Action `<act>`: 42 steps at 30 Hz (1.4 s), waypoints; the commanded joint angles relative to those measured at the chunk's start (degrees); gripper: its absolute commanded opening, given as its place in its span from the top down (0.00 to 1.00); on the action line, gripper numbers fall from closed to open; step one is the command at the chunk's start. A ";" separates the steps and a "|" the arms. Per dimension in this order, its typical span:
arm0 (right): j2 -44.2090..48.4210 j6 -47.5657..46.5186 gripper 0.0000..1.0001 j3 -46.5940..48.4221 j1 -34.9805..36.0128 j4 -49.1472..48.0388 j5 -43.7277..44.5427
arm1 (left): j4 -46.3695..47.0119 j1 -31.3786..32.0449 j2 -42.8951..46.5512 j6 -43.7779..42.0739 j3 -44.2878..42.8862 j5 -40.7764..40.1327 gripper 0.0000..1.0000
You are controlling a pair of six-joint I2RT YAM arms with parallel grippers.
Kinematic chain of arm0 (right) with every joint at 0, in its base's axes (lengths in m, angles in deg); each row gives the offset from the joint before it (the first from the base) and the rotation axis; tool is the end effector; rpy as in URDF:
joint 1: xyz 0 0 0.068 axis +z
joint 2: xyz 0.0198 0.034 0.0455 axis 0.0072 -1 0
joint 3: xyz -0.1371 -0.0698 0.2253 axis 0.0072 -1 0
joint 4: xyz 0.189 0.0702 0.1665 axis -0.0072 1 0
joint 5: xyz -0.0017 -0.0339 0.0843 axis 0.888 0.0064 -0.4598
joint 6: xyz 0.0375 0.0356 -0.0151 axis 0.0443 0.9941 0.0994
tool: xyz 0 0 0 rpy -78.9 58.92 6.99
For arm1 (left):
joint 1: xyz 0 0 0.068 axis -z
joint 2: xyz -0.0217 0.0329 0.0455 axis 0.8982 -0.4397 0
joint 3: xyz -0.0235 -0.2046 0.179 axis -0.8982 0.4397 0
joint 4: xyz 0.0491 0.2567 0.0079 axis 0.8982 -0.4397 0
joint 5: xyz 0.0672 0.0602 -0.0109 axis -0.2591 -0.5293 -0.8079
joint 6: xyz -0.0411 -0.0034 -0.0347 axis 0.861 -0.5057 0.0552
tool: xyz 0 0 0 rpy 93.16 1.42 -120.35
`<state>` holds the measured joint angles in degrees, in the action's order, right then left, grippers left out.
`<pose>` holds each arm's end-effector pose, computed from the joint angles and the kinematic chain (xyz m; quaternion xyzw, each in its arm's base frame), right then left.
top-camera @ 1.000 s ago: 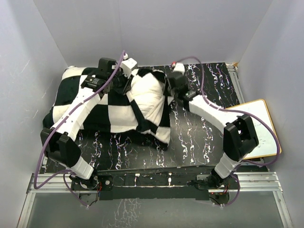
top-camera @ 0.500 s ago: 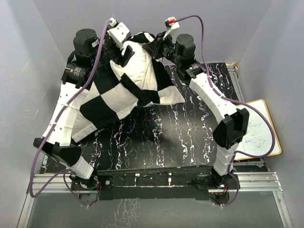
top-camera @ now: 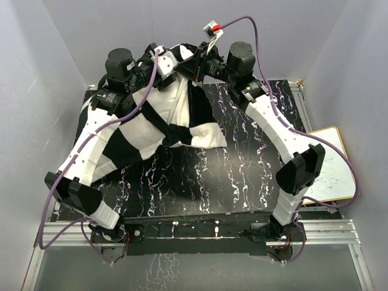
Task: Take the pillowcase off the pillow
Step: Remove the pillow from the pillowcase.
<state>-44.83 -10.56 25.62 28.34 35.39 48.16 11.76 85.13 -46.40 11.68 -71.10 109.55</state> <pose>0.3556 0.2186 0.4796 -0.2696 0.6086 0.4851 0.5671 0.3188 -0.1399 0.4907 0.4862 0.5107 -0.0314 0.7084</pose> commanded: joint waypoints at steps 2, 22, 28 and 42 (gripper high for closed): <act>10.56 -2.04 0.92 -0.19 0.69 -9.75 -5.74 | 11.45 0.23 0.67 0.29 -3.09 3.18 0.36; 8.14 6.85 0.92 5.22 0.67 -14.26 -27.82 | 0.13 1.67 -7.58 -9.42 -11.69 17.88 0.26; 7.07 15.34 0.92 4.95 1.51 -22.15 -34.50 | -10.27 7.36 -11.70 -17.28 -14.88 20.15 0.29; 14.94 10.64 0.69 -6.36 -7.74 -10.26 1.71 | 25.98 3.80 -7.13 -1.29 -2.69 -1.62 1.00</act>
<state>-37.73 -0.17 19.02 21.98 29.55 30.21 22.08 89.50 -53.24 6.79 -73.29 122.06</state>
